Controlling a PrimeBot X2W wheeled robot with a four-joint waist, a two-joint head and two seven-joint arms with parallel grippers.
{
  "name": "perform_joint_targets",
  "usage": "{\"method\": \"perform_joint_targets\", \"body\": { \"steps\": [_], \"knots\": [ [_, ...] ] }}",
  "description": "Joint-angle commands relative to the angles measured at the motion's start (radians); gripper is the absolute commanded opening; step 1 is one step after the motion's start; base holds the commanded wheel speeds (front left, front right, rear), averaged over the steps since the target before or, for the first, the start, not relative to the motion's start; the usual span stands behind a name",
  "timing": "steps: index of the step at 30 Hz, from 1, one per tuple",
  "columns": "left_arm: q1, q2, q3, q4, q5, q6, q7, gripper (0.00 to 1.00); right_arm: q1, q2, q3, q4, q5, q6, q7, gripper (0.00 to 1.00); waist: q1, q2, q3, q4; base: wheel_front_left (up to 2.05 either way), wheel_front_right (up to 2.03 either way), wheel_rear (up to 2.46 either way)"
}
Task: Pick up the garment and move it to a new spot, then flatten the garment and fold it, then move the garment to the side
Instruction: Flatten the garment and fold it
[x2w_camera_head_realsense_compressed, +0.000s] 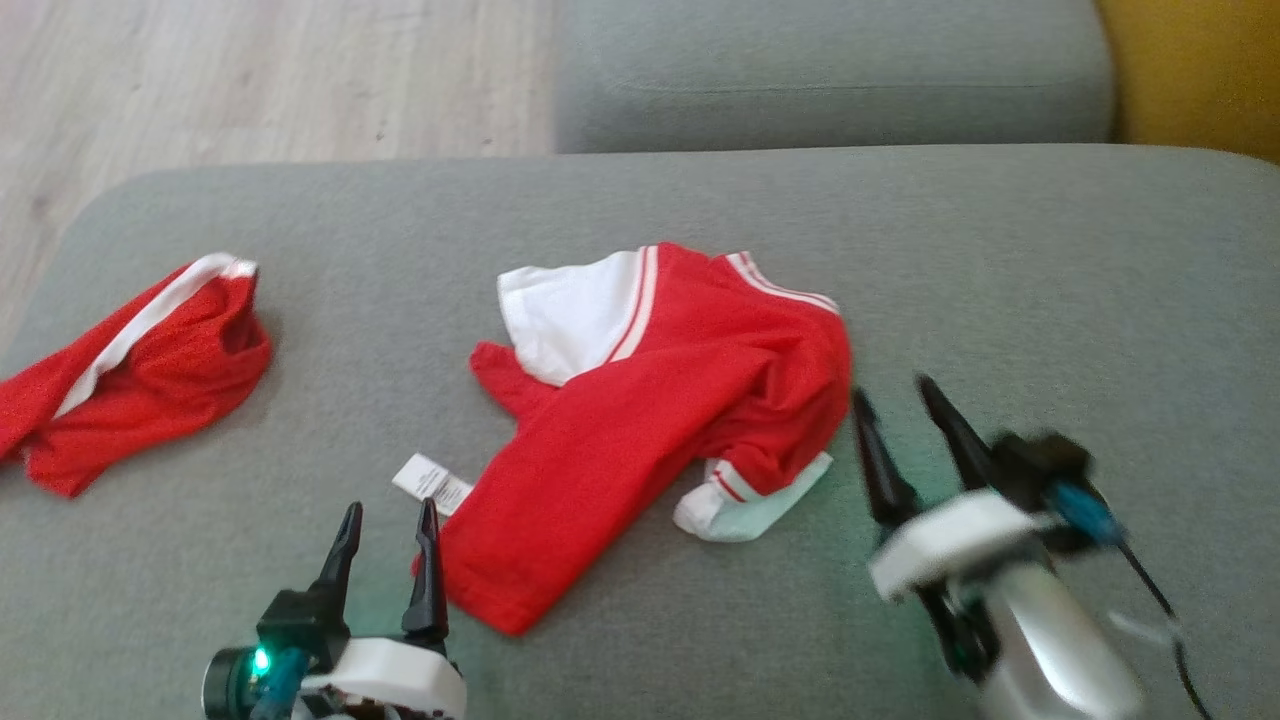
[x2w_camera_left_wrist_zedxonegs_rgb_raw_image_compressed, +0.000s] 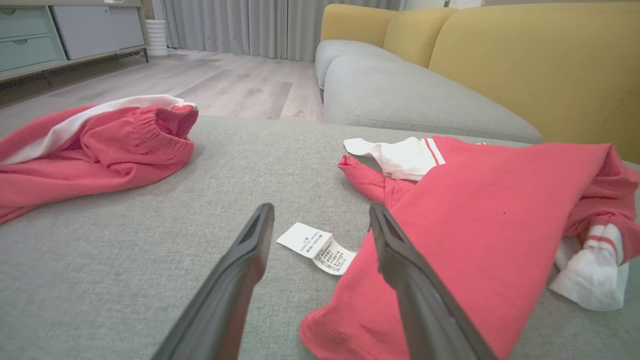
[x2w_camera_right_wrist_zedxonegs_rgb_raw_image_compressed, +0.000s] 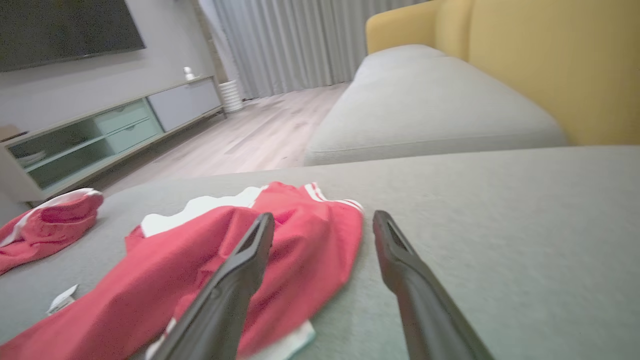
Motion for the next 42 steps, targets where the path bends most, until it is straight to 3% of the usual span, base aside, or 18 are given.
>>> {"method": "perform_joint_targets", "body": {
  "steps": [1, 12, 24, 39, 40, 41, 42],
  "knots": [
    [-0.024, 0.002, 0.033, -0.030, 0.010, -0.003, -0.005, 1.00, -0.084, 0.001, 0.044, -0.021, -0.005, -0.001, -0.004, 1.00, 0.0000, -0.0001, 0.010, 0.020, 0.00, 0.00, 0.00],
    [-0.098, 0.000, -0.082, -0.049, -0.062, 0.000, -0.005, 1.00, -0.506, 0.000, 0.369, 0.230, 0.031, -0.001, 0.154, 1.00, 0.0000, -0.0001, 0.103, 0.195, 0.00, 0.00, 0.00],
    [-0.146, 0.000, -0.247, -0.082, -0.165, 0.026, -0.005, 1.00, -0.665, -0.004, 0.582, 0.443, 0.176, -0.001, 0.325, 1.00, 0.0000, -0.0001, 0.185, 0.358, 0.00, 0.00, 0.00],
    [-0.145, 0.000, -0.277, -0.100, -0.190, 0.049, -0.005, 1.00, -0.698, -0.009, 0.652, 0.548, 0.285, -0.001, 0.284, 1.00, 0.0000, -0.0001, 0.205, 0.365, 0.00, 0.00, 0.00],
    [-0.145, 0.000, -0.277, -0.100, -0.190, 0.049, -0.005, 1.00, -0.698, -0.010, 0.654, 0.552, 0.291, -0.001, 0.278, 0.98, 0.0000, -0.0001, 0.204, 0.364, 0.00, 0.00, 0.00],
    [-0.144, 0.000, -0.277, -0.100, -0.190, 0.048, -0.005, 1.00, -0.699, -0.010, 0.658, 0.555, 0.296, -0.001, 0.273, 0.85, 0.0000, -0.0001, 0.203, 0.364, 0.00, 0.00, 0.00],
    [-0.144, 0.000, -0.277, -0.099, -0.191, 0.047, -0.005, 1.00, -0.700, -0.011, 0.662, 0.559, 0.300, -0.001, 0.267, 0.63, 0.0000, -0.0001, 0.201, 0.365, 0.00, 0.00, 0.00]
  ]
}}
